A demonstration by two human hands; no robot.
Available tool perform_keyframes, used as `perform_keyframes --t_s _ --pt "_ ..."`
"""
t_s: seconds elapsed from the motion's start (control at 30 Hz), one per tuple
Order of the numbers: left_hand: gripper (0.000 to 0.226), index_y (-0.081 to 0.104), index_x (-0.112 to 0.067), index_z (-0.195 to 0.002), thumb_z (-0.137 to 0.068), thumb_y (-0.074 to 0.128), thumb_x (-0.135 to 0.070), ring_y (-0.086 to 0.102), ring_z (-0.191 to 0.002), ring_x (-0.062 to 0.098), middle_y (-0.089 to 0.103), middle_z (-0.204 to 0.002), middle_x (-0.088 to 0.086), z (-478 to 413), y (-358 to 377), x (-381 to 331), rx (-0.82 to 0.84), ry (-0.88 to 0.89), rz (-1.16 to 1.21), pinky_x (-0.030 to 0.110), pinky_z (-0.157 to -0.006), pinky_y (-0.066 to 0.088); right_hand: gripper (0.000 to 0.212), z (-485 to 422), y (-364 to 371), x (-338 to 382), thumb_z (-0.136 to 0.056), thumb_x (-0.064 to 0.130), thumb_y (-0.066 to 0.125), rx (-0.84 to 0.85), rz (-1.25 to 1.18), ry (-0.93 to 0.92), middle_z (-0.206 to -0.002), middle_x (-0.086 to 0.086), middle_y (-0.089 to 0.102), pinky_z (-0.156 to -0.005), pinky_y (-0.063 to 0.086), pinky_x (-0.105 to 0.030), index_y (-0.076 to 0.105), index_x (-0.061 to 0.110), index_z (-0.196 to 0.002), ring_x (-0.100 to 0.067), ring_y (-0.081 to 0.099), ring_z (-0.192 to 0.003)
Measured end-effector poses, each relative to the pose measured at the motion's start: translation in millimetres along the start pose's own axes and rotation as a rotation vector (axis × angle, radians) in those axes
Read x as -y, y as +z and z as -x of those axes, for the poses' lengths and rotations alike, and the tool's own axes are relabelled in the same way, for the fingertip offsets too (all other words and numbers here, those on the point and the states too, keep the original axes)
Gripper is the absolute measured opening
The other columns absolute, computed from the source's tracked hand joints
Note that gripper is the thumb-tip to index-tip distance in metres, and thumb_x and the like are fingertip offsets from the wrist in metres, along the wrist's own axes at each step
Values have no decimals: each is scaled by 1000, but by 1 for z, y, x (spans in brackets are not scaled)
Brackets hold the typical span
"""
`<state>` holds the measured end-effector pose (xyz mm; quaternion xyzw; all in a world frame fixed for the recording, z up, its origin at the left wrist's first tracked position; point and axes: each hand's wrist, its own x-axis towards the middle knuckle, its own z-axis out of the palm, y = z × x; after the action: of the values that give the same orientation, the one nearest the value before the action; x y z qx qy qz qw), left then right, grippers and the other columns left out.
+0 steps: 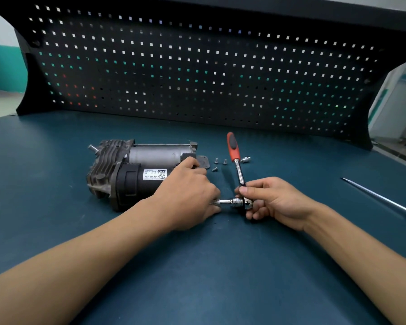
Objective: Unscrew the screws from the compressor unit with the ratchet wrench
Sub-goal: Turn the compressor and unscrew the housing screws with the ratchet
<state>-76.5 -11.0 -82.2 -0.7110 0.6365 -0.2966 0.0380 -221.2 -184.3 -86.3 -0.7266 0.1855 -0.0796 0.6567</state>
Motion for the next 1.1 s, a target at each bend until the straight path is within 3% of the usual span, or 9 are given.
perform_keyframes --t_s 0.17,0.33,0.5,0.73,0.87,0.97,1.1 --pt "35 42 -31 -76 -97 38 -58 56 -87 19 69 -80 -7 1 1 0 13 5 -1 37 -97 31 26 0 -3 1 -93 19 65 1 -31 56 -77 -13 62 -43 50 -20 62 -5 -103 -19 64 -54" --pt "40 56 -29 -80 -98 37 -60 56 -89 18 70 -82 -7 -2 2 0 41 -9 -20 37 -99 30 39 1 -4 4 -76 25 72 20 -52 53 -75 -12 61 -43 49 -20 62 -3 -101 -20 62 -53" --pt "39 55 -30 -80 -97 38 -60 56 -90 18 70 -83 -8 -1 3 0 50 -1 -29 38 -99 29 39 2 -6 2 -76 24 73 53 -43 15 -76 -12 65 -48 53 -21 63 -3 -103 -21 66 -56" --pt "43 61 -27 -85 -97 37 -60 56 -92 18 71 -86 -7 -1 3 0 62 13 -38 38 -99 30 49 5 -11 2 -63 24 83 50 6 -67 -102 -14 75 -57 58 -25 69 7 -107 -30 74 -71" --pt "43 59 -28 -83 -98 36 -61 56 -92 18 71 -86 -6 0 2 1 59 17 -32 38 -99 29 43 7 -12 1 -62 20 85 41 35 -108 -105 -13 75 -58 58 -26 74 12 -102 -32 74 -74" --pt "41 53 -29 -80 -99 34 -61 55 -91 18 71 -86 -7 0 3 0 57 19 -28 38 -98 29 29 6 -13 1 -72 9 86 25 63 -115 -103 -14 75 -58 59 -27 74 12 -98 -32 74 -72" --pt "45 56 -28 -81 -99 31 -61 56 -89 19 70 -85 -7 -2 4 -4 56 7 -28 41 -98 30 17 3 -13 0 -76 12 78 -7 62 -75 -94 -15 74 -53 57 -24 73 8 -91 -30 72 -64"
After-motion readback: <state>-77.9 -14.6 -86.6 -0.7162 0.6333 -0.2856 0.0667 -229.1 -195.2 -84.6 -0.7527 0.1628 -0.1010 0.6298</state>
